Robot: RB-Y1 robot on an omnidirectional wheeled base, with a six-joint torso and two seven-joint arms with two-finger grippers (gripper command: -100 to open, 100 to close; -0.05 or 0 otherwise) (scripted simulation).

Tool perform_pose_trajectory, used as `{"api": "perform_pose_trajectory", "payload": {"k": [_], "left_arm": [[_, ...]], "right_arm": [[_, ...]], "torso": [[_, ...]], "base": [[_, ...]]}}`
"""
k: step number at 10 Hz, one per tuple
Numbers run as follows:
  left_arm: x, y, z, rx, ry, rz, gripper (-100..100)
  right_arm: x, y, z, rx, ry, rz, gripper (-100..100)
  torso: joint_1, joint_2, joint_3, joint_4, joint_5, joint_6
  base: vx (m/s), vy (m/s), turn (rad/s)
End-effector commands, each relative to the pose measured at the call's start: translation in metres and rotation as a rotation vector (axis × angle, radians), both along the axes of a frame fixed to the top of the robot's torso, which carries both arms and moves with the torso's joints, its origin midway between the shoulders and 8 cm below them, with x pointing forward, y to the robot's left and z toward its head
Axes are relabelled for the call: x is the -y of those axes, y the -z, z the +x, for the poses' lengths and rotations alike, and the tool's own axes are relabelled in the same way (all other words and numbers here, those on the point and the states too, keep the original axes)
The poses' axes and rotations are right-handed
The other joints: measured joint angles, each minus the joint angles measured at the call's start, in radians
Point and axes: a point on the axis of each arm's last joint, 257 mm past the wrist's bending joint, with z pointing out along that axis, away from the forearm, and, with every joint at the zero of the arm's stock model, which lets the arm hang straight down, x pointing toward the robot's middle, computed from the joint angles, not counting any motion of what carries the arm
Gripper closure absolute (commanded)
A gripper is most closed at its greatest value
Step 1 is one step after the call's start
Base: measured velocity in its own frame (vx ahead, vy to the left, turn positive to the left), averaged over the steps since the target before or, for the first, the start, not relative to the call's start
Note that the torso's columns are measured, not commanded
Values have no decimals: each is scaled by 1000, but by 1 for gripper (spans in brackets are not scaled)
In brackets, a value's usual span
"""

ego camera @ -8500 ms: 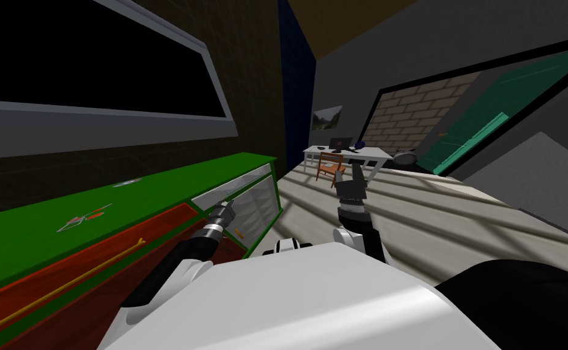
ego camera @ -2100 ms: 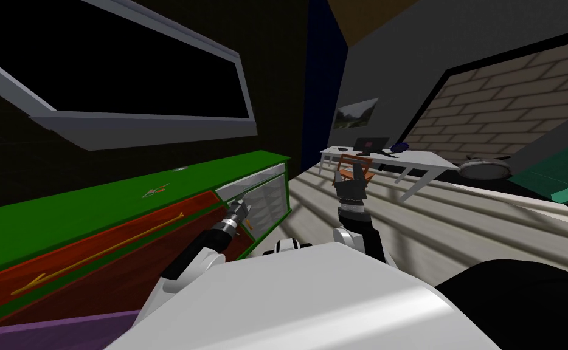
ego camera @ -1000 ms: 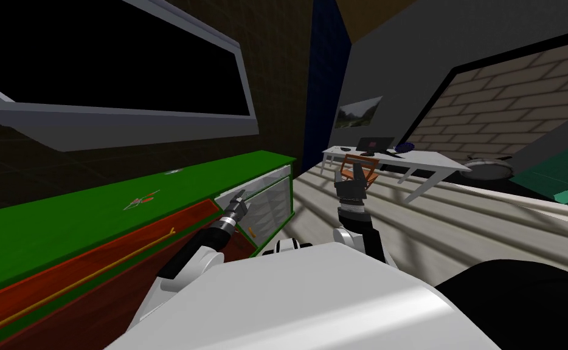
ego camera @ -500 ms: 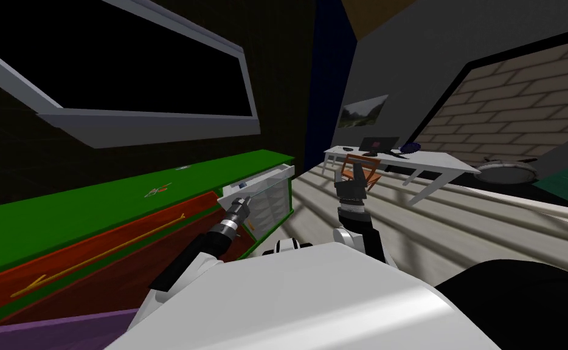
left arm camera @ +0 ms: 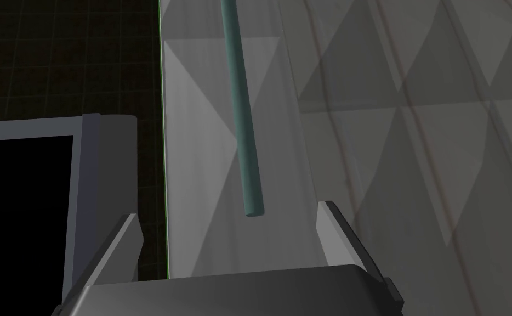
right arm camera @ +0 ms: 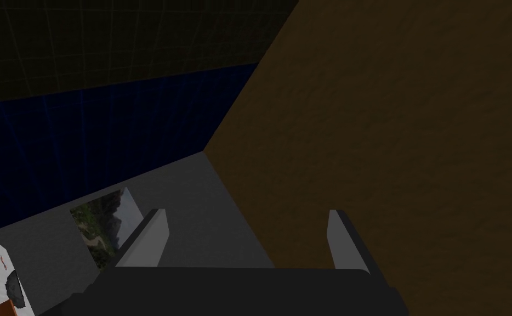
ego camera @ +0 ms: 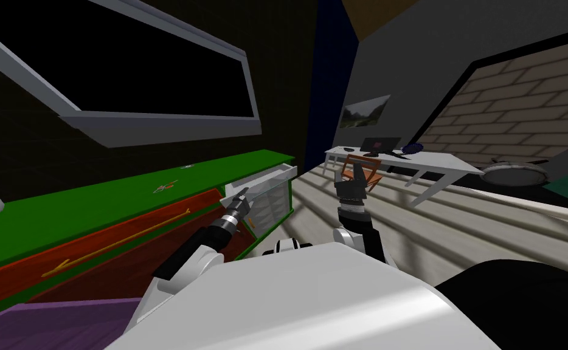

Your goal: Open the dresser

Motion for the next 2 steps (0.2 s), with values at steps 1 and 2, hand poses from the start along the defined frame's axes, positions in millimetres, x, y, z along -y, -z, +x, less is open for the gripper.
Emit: {"api": "perform_pose_trajectory", "payload": {"k": [1, 2], "left_arm": [[1, -7, 7, -4, 8, 1, -100], [2, -13, 11, -4, 14, 1, -100]], "right_arm": [[0, 0, 0, 0, 0, 0, 0], [0, 0, 0, 0, 0, 0, 0]], "torso": [[0, 1, 1, 0, 0, 0], [0, 1, 0, 1, 0, 0]], "base": [[-21, -10, 17], [-24, -12, 26]]}}
